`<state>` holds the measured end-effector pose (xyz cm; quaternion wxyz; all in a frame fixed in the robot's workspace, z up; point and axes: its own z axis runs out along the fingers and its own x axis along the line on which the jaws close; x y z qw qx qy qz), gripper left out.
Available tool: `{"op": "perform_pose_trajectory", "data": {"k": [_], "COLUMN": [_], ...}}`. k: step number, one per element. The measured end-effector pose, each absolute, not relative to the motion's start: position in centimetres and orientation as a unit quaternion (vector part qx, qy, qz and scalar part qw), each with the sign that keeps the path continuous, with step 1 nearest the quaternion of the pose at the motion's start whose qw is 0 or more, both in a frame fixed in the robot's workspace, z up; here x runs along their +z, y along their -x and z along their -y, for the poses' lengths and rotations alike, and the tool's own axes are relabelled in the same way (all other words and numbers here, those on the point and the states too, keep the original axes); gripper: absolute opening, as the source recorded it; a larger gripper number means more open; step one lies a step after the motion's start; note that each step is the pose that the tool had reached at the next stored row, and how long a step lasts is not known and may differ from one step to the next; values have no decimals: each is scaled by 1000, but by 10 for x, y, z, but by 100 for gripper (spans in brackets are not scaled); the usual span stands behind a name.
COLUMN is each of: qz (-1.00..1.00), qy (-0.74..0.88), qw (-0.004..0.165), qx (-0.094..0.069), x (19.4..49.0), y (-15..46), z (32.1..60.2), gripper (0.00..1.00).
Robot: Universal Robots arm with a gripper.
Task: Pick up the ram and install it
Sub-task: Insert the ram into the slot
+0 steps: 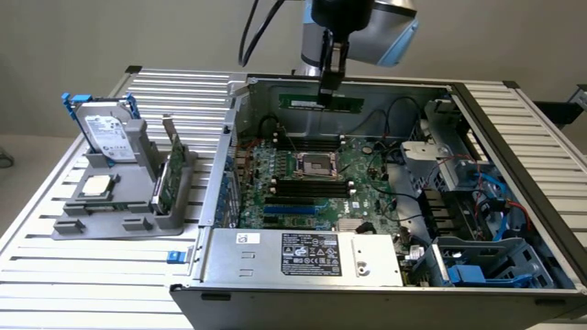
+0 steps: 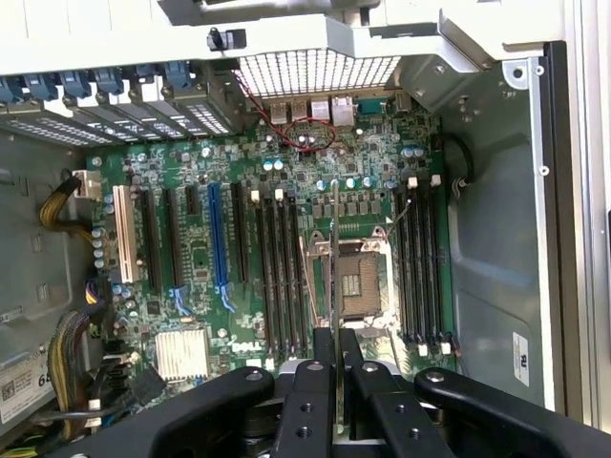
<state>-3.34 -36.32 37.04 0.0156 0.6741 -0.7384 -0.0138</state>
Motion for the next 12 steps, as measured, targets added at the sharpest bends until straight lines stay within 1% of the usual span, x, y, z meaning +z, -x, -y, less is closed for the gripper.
{"op": "perform_pose_trajectory", "data": {"k": [12], "qz": [738], "qy": [-674], "qw": [16], "qx": [-14], "x": [349], "y": [34], "z": [364], "gripper": [14]}}
